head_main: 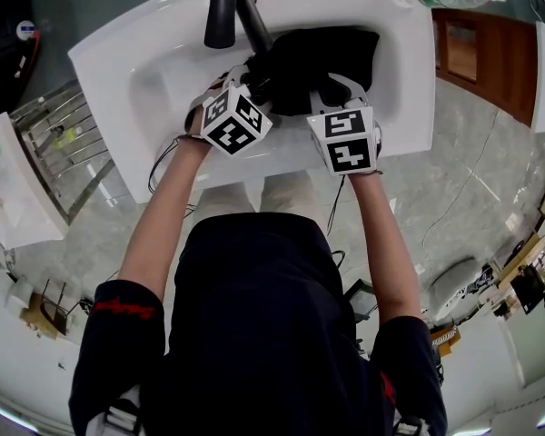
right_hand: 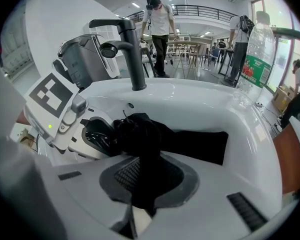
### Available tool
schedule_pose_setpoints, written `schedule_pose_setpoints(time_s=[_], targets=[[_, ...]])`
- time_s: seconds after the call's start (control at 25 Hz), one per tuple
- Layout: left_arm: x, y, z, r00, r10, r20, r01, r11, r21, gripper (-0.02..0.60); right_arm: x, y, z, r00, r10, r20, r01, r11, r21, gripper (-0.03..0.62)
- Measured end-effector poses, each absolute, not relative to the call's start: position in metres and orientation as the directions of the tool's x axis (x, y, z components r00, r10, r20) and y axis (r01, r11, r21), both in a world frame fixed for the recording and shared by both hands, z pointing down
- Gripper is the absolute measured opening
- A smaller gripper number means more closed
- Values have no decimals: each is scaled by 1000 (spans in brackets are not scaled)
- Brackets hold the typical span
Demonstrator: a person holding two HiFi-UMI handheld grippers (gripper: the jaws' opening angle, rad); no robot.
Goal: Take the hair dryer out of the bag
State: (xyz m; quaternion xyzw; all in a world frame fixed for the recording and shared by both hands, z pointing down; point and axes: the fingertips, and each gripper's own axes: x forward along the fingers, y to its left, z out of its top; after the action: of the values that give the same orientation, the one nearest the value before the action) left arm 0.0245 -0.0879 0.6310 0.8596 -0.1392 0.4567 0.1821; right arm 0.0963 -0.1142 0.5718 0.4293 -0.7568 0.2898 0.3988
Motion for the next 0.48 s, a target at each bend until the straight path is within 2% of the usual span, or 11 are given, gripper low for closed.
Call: schedule_pose_setpoints(time_s=[0.48], targets=[[15,-83,626,563,-66,824,-452,-859,240,218,104,-103,576,-284,-401,871,-880,470,-70,66]])
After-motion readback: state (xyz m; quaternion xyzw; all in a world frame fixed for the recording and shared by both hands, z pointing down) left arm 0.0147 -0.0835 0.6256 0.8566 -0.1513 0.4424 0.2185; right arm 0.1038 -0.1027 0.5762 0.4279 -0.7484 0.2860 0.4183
